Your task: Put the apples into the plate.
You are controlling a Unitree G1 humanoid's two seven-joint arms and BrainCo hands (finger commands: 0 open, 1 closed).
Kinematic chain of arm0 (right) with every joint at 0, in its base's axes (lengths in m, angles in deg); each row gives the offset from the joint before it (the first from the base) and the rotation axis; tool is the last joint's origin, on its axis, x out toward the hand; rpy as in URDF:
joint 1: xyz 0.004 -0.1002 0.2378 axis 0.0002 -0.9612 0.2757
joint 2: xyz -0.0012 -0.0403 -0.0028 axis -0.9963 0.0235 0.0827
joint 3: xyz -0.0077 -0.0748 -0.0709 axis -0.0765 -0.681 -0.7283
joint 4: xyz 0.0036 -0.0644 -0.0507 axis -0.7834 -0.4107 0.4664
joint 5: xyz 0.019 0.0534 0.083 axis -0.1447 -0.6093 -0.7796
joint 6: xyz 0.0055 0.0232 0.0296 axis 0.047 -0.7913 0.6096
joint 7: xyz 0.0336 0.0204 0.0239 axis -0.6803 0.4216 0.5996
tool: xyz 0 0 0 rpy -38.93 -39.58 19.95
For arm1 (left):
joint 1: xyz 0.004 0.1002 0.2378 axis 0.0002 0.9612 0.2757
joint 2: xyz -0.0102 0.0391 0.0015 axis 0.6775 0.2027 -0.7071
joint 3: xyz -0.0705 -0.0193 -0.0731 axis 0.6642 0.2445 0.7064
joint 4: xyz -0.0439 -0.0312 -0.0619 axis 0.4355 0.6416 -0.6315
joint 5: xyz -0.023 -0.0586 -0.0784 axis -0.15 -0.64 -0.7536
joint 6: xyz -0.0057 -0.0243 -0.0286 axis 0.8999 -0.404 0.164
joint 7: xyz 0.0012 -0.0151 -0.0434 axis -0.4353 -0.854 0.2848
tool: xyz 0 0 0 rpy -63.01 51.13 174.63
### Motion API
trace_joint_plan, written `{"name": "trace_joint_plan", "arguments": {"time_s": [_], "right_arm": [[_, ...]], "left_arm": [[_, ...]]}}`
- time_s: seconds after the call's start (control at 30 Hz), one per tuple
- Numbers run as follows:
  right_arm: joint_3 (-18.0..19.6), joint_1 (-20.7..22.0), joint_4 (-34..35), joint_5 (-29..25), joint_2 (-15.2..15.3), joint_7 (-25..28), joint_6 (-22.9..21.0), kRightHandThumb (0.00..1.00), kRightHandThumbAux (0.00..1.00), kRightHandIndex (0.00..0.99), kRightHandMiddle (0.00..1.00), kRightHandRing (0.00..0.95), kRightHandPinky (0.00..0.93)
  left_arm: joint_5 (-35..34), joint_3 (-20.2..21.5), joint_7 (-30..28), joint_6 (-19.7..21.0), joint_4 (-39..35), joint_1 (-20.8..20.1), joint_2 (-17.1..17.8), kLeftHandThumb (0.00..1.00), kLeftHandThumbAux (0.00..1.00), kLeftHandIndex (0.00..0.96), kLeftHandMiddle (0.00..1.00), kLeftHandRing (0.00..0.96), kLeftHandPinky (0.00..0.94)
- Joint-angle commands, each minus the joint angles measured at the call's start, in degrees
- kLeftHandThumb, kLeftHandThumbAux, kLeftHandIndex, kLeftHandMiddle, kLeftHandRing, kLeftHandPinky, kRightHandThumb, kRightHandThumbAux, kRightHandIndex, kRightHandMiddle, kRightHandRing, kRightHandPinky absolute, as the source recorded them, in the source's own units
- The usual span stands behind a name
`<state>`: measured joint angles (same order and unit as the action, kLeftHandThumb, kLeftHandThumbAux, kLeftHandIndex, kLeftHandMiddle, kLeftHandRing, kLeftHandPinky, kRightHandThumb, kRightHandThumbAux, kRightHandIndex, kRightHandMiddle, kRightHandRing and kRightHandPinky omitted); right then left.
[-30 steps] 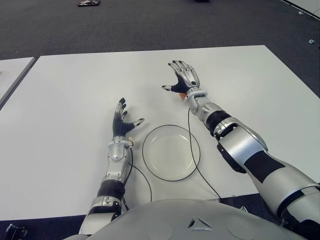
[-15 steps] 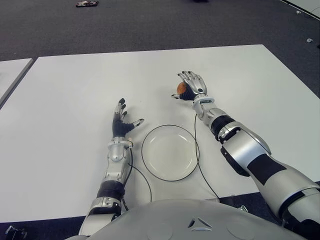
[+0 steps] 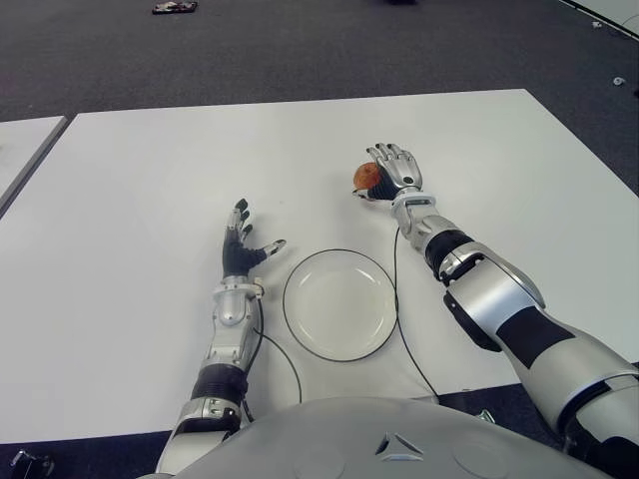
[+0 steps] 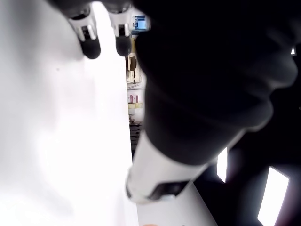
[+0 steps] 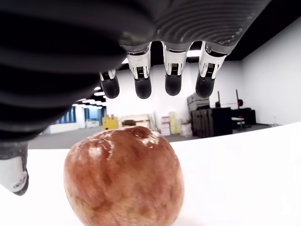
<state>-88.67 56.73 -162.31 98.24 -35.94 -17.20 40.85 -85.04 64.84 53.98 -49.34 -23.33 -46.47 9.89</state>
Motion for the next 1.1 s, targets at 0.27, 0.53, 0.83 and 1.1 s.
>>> {"name": "trace_joint_plan", "arguments": {"time_s": [0.27,0.53,0.83,1.1], "right_arm": [[0.2,-1.4,-0.8,0.1,0.1,2.1,-1.5,0.142,0.503,0.000,0.000,0.000,0.000],[0.1,-1.9,-0.9,0.2,-0.2,3.2,-1.5,0.135,0.506,0.000,0.000,0.000,0.000],[-0.2,-2.1,-1.0,0.4,-1.1,4.6,-1.6,0.129,0.504,0.000,0.000,0.000,0.000],[-0.4,-2.1,-1.1,0.6,-2.2,5.3,-1.6,0.129,0.496,0.000,0.000,0.000,0.000]], "left_arm": [[0.2,0.3,0.3,1.7,-1.4,1.0,0.3,0.000,0.423,0.000,0.036,0.027,0.045],[0.3,0.2,0.4,1.9,-1.7,1.2,0.2,0.000,0.423,0.000,0.036,0.025,0.038],[0.3,0.1,0.3,1.2,-1.1,1.1,0.2,0.000,0.425,0.000,0.033,0.023,0.038],[0.7,0.0,0.6,1.4,-1.2,1.1,0.1,0.000,0.424,0.000,0.032,0.021,0.031]]}}
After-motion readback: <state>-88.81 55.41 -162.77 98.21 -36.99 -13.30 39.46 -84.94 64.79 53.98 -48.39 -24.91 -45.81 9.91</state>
